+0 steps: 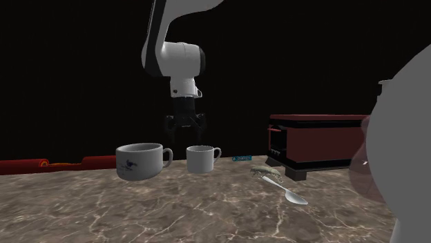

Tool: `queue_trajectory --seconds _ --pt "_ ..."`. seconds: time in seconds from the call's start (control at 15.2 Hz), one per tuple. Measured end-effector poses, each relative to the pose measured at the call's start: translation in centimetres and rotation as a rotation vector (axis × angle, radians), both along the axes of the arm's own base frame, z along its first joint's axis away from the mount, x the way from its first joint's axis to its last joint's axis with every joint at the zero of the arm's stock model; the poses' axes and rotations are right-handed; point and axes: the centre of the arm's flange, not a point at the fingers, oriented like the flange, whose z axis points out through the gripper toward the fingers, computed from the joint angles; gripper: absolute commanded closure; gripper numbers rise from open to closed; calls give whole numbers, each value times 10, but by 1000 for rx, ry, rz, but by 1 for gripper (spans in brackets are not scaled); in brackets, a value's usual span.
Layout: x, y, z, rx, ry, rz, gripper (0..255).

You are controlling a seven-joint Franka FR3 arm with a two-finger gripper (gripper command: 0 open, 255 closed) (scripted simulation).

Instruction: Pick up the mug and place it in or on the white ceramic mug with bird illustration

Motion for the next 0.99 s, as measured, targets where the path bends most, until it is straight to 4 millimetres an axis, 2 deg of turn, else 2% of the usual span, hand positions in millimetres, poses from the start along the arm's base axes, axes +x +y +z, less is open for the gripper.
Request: queue_trajectory --seconds 0.46,0.92,0.99 --pt "4 -7 -35 -2 -6 -3 0" --pt "5 -14 -38 -6 -15 -11 0" --pt "5 -12 -37 -6 -15 -10 255"
